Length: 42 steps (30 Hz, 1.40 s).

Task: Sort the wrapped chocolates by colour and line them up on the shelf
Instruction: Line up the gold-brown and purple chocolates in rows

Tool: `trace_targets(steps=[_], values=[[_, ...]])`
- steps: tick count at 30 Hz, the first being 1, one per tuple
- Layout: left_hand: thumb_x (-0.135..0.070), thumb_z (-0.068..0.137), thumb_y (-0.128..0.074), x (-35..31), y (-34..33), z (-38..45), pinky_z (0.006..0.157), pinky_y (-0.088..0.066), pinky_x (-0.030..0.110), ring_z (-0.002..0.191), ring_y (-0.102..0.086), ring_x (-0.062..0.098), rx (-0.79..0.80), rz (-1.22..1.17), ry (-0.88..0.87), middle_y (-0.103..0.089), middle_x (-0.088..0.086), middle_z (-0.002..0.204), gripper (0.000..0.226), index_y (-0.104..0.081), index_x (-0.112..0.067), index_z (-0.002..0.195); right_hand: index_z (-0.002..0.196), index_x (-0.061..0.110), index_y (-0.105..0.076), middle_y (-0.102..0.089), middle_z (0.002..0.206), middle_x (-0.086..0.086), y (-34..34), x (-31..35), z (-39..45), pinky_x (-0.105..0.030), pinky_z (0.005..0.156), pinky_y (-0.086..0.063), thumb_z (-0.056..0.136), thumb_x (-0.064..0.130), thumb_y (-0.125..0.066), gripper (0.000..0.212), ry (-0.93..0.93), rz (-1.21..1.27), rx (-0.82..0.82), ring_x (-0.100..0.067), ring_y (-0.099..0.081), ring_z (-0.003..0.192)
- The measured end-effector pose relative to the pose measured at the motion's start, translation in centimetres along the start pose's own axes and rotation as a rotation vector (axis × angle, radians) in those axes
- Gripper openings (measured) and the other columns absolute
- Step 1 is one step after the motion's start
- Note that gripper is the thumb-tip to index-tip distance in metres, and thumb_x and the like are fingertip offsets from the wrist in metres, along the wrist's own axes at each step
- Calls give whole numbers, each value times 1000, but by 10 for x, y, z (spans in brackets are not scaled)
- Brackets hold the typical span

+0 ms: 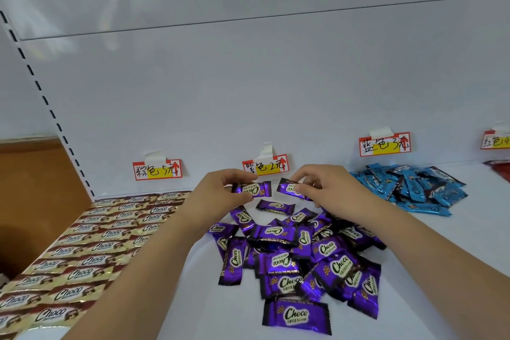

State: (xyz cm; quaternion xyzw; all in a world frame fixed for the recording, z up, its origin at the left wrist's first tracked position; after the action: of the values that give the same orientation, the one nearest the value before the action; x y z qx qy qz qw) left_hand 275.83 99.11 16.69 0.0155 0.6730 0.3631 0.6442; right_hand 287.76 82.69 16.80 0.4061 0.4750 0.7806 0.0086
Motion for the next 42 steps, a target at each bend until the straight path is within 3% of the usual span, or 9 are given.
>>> trace_targets(steps=[5, 8, 13, 19, 22, 27, 32, 39, 42], values=[[-17, 84, -76, -2, -5, -1, 89, -58, 36, 93, -72, 16, 19, -65, -22, -72, -3, 109, 26, -70, -35, 102, 111, 30, -68, -70, 88, 8, 9, -1, 4, -15, 64, -53, 95, 20, -62, 19, -7, 102, -91, -1, -66, 63], [-17, 88, -71, -4, -1, -1, 81, -59, 28, 81, -73, 12, -36, -45, -38, -72, -3, 100, 21, -69, -32, 103, 112, 31, -67, -69, 94, 9, 7, -5, 4, -14, 68, -55, 95, 15, -61, 24, -31, 151, -78, -1, -68, 66], [-19, 85, -75, 5, 8, 4, 78, -58, 23, 81, -72, 12, -125, -171, -1, -75, -4, 92, 25, -66, -23, 109, 95, 26, -64, -72, 91, 6, 8, -9, 4, -26, 72, -59, 91, 18, -68, 10, -60, 224, -104, -6, -69, 66], [-36, 90, -67, 10, 14, 6, 78, -50, 21, 94, -64, 6, -191, -251, 17, -73, -14, 92, 9, -74, -29, 92, 96, 20, -71, -72, 76, 3, 11, -10, 3, -16, 63, -55, 91, 14, -68, 9, -70, 322, -120, -5, -67, 63], [-33, 95, -61, 8, 13, 7, 82, -53, 25, 90, -67, 11, -183, -200, -12, -74, -8, 91, 13, -72, -27, 96, 96, 20, -72, -73, 78, 0, 9, -11, 4, -21, 67, -58, 90, 11, -68, 11, -78, 345, -115, -11, -69, 67], [-33, 99, -55, 6, 5, 7, 70, -45, 20, 85, -61, 4, -145, 103, -65, -70, -9, 91, 15, -70, -31, 98, 97, 19, -71, -74, 83, -2, 6, -13, 5, -26, 72, -60, 90, 9, -67, 12, -100, 347, -106, -14, -72, 72], [-26, 100, -52, -1, 6, 10, 91, -43, 26, 105, -54, 7, -163, 395, -167, -56, -10, 115, 23, -66, -31, 118, 102, 18, -65, -71, 94, -5, 3, -15, 2, -15, 67, -56, 90, 4, -65, 19, -153, 316, -69, -11, -74, 69], [-7, 94, -46, -11, 0, 3, 89, -48, 26, 100, -55, 6, -65, 589, -203, -56, -10, 109, 36, -69, -31, 107, 87, 13, -62, -73, 81, -8, 30, -28, -5, -30, 63, -59, 86, 7, -67, 9, -264, 149, -304, -10, -71, 57], [-3, 93, -42, -5, -6, 5, 94, -47, 29, 108, -53, 11, 31, 658, -138, -56, -6, 118, 43, -70, -30, 111, 87, 11, -62, -73, 69, -9, 25, -23, -6, -35, 61, -61, 92, 19, -65, 10, -287, 245, -265, -17, -70, 52]])
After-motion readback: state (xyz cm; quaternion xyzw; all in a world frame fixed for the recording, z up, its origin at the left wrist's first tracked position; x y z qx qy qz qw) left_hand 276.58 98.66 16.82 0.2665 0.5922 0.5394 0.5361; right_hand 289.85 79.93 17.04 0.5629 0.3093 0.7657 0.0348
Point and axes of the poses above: each hand's wrist, its own z-axis towards the middle knuckle, its own y-axis out of the back of the hand, x = y × z, the point moved 9 cm from there along z, towards the middle knuckle
